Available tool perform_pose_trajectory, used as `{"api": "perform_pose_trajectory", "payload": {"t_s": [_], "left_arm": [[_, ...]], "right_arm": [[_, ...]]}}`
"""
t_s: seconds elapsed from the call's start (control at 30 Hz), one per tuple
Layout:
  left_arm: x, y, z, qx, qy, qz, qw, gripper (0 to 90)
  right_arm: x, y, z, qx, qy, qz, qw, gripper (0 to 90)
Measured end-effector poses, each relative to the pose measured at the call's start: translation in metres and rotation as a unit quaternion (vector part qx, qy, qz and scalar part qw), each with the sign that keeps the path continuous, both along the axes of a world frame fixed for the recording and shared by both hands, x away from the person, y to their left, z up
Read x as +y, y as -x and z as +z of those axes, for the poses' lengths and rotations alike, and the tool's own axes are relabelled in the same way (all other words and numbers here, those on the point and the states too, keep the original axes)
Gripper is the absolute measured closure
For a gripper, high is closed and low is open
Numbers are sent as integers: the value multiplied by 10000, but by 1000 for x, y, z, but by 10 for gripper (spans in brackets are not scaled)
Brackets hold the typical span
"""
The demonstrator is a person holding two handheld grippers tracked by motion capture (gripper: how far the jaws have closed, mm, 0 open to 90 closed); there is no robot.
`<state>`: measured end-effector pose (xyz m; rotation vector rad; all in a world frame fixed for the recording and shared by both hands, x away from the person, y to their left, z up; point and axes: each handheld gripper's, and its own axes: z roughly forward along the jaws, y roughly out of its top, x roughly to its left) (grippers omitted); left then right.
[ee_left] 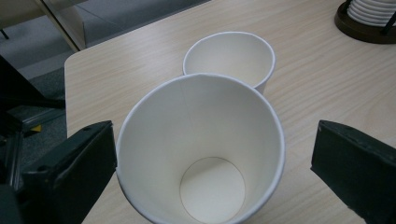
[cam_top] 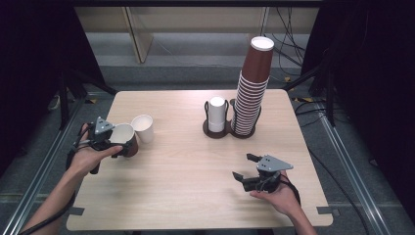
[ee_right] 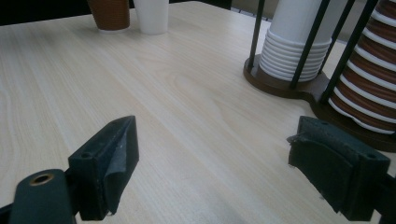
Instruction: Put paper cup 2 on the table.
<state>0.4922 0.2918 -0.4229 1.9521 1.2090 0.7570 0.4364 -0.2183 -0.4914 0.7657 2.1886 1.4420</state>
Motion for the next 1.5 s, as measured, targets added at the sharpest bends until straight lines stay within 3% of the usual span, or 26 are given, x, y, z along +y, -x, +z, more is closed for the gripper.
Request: {"api": "perform_pose_trajectory", "payload": {"t_s": [0.1, 0.23, 0.43, 0.57, 0.67, 0.8, 1.0, 1.13, 1.17, 1.2, 1.23, 1.4, 1.43, 1.5], "left_arm": [[0, 5, 2, -66, -7, -51, 10000, 0], [-3, 13, 4, -298, 14, -74, 9995, 0], [-2, 24, 5, -477, 197, -72, 9986, 0], [-5, 37, 0, -589, 294, -101, 9978, 0], [-8, 51, -7, -773, 471, -89, 9959, 0], [-11, 67, -18, -971, 543, -41, 9938, 0], [-12, 84, -35, -959, 543, 2, 9939, 0], [-11, 91, -45, -903, 705, 129, 9933, 0], [-12, 92, -48, -897, 717, 141, 9933, 0], [-12, 94, -49, -891, 701, 162, 9934, 0], [-13, 94, -50, -878, 714, 172, 9934, 0], [-12, 96, -53, -967, 694, 358, 9922, 0], [-11, 97, -53, -1003, 718, 389, 9916, 0], [-9, 97, -53, -1026, 704, 441, 9913, 0]], "right_arm": [[0, 0, 0, 0, 2, -3, 10000, 152], [0, 1, 0, 20, -4, 7, 10000, 152], [1, 0, -1, -15, -35, -19, 10000, 152], [-1, 0, 0, -28, 6, 3, 10000, 152], [-2, -1, 0, -109, 61, 22, 9999, 152], [0, 0, 0, -53, -47, -43, 10000, 152], [-1, -1, 0, -121, 44, -1, 9999, 152], [0, 1, 0, 63, 37, 9, 10000, 152], [0, 0, 0, -83, 31, -10, 10000, 152], [0, 0, -1, -79, 1, -21, 10000, 152], [0, 1, -1, 75, 2, -17, 10000, 152], [-2, -2, -2, -184, 94, -86, 9997, 152], [-1, -1, -3, -66, -35, -109, 9999, 152], [-3, -2, -3, -133, 48, -180, 9997, 152]]}}
